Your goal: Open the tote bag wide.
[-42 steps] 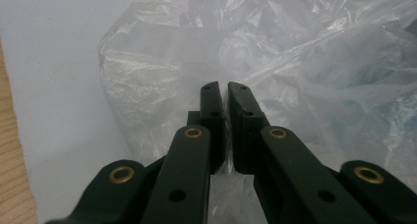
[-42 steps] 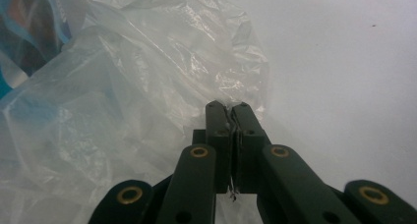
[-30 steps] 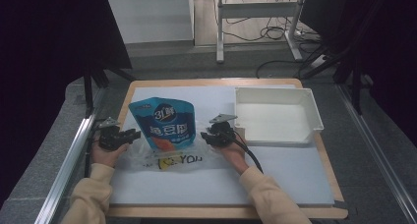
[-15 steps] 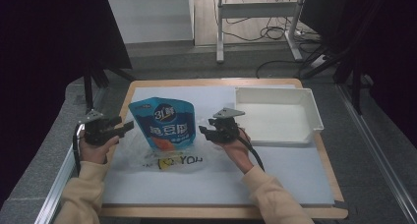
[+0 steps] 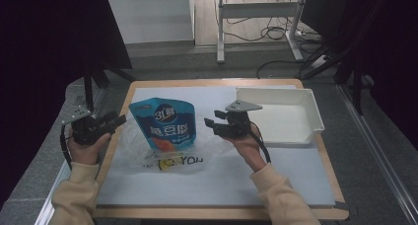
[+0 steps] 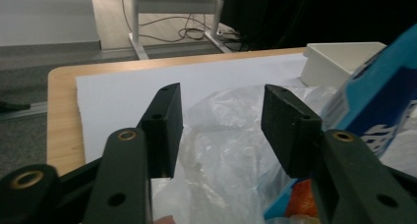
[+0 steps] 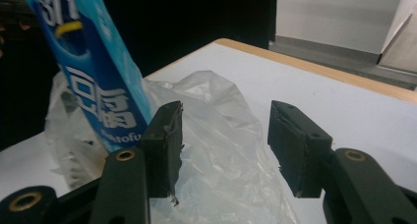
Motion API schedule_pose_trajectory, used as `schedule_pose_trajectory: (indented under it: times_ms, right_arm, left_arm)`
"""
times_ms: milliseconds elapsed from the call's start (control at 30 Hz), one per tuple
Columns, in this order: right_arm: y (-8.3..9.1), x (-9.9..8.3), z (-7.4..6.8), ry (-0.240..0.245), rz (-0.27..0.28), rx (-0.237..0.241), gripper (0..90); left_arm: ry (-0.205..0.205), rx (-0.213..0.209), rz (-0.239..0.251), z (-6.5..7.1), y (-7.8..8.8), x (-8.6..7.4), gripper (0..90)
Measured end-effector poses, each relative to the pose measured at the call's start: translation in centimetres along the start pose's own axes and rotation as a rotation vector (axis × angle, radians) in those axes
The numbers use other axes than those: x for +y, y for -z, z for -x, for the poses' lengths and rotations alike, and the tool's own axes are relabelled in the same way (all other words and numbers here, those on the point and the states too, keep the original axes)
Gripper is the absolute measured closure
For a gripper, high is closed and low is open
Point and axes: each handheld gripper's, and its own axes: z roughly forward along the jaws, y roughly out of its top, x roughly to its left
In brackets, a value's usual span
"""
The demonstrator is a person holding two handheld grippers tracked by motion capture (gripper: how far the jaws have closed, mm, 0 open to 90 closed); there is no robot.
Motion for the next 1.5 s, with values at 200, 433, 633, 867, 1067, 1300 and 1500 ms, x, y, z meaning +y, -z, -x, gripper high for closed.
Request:
schedule_pose_trajectory:
  times_ms: [200,433,633,867,1067,1300,1500]
  right_arm:
    - [0.8,0.4,-0.6,-0.001,-0.020,0.060,48.3]
    - [0.9,-0.1,-1.2,0.002,-0.052,0.100,53.8]
    - [0.7,-0.7,-1.5,0.009,-0.079,0.141,70.5]
    - [0.1,-1.3,-2.5,0.052,-0.122,0.175,81.4]
    - [-0.7,-1.8,-3.4,0.081,-0.147,0.193,84.9]
    - [-2.6,-2.6,-5.2,0.127,-0.190,0.216,86.1]
    - [-4.7,-3.5,-6.4,0.150,-0.229,0.225,86.7]
  left_arm:
    - [-0.007,-0.017,-0.013,0.6,-0.1,0.0,51.7]
    - [-0.027,-0.021,-0.037,1.1,-0.5,-0.2,54.0]
    - [-0.038,-0.030,-0.053,1.3,-0.5,-0.5,67.5]
    - [-0.044,-0.049,-0.080,1.5,-1.1,-0.6,74.6]
    - [-0.044,-0.057,-0.092,1.7,-1.7,-0.7,74.2]
    - [-0.050,-0.075,-0.154,1.5,-3.9,-0.8,85.1]
    - [-0.043,-0.071,-0.208,0.9,-5.7,-1.1,88.8]
